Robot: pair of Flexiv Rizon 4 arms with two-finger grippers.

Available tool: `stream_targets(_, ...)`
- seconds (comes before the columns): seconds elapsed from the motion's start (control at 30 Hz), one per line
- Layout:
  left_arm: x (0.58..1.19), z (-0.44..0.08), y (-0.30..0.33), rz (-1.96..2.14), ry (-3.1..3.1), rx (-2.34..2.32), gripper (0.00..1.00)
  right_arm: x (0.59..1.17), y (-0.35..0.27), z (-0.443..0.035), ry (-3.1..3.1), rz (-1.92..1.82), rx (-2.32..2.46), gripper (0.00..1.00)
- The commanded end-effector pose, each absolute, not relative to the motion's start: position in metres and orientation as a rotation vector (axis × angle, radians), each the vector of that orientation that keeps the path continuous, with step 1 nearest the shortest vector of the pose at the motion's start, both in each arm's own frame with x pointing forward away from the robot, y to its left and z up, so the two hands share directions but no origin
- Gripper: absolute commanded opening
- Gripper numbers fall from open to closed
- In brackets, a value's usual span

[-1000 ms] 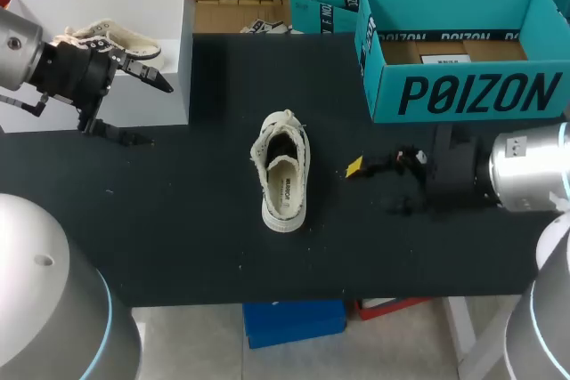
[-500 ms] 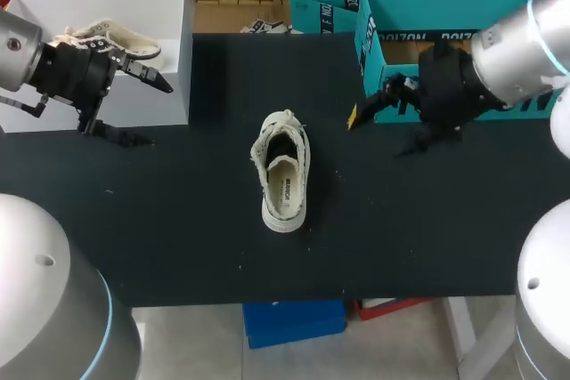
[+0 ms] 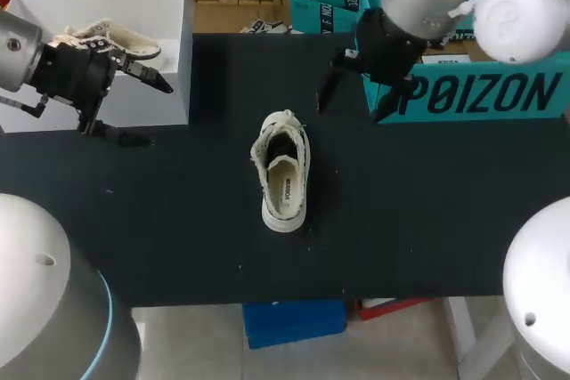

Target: Take the shoe out of the shoebox, open the shoe tongue, remove and reinsert the insole, then place the shoe into the shoebox

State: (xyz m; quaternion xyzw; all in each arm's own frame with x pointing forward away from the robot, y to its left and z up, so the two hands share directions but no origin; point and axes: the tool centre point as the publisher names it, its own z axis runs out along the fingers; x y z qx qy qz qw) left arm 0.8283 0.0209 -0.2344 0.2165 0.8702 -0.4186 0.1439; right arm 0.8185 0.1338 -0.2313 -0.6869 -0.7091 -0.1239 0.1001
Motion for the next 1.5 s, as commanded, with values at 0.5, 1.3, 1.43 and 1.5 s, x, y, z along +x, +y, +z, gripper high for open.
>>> stream_targets(0.5,0.827,-0.235,0.021,-1.201,2.506,0.623,1.0,0.853,0.166,-0.301,-2.263,0.024,-2.214,1.0)
stream_targets(1.3,0.827,-0.235,0.021,-1.201,2.506,0.623,1.0,0.85,0.176,-0.353,-2.255,-0.067,-2.213,0.85)
stream_targets(1.43,0.827,-0.235,0.021,-1.201,2.506,0.623,1.0,0.851,0.179,-0.361,-2.26,-0.056,-2.193,0.81)
stream_targets(1.5,0.827,-0.235,0.021,-1.201,2.506,0.623,1.0,0.851,0.179,-0.366,-2.265,-0.05,-2.182,0.8)
